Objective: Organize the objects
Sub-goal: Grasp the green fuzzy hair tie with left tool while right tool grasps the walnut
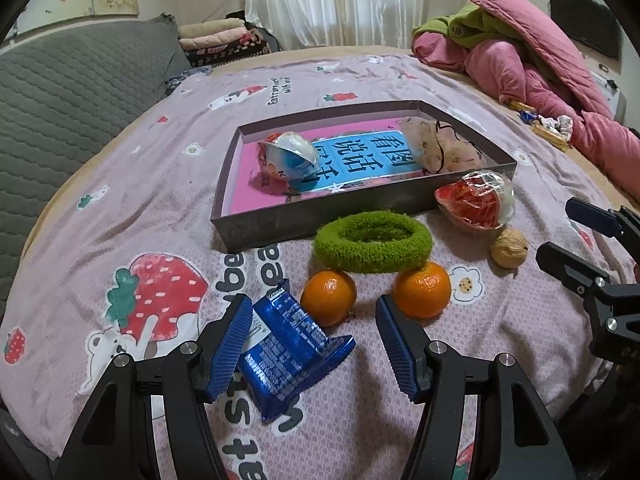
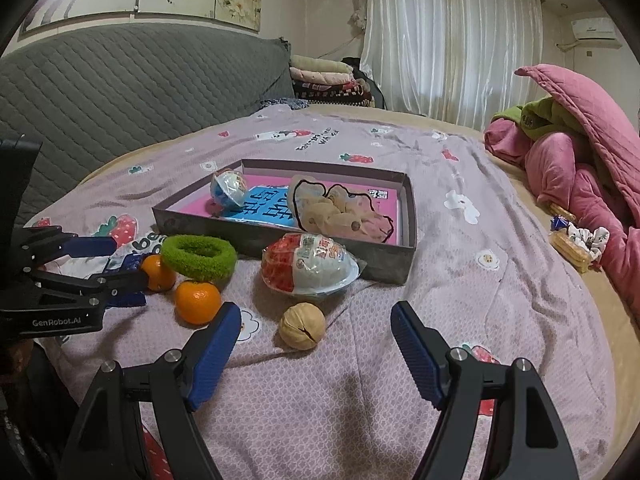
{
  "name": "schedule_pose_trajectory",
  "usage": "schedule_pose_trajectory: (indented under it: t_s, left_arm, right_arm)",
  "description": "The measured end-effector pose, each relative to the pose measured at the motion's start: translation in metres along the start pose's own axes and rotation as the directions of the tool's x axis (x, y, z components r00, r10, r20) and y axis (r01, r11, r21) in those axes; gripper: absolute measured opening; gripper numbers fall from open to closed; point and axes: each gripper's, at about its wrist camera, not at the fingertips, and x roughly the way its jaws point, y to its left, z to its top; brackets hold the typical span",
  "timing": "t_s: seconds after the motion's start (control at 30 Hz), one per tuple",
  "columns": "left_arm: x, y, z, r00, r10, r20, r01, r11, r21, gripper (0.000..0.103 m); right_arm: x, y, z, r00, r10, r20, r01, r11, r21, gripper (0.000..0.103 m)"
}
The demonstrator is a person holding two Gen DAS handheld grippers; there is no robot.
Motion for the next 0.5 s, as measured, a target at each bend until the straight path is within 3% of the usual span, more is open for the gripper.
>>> schedule_pose_trajectory:
  t_s: [0.5]
  left_arm:
    - [0.011,-0.008,0.007,1.0,0.015,0.023,-0.016,0.999,0.046,0.066]
  right_arm:
    - [0.014,0.002,-0.004,0.999,-0.003,-0.046,0.003,1.0,-0.014,0.077]
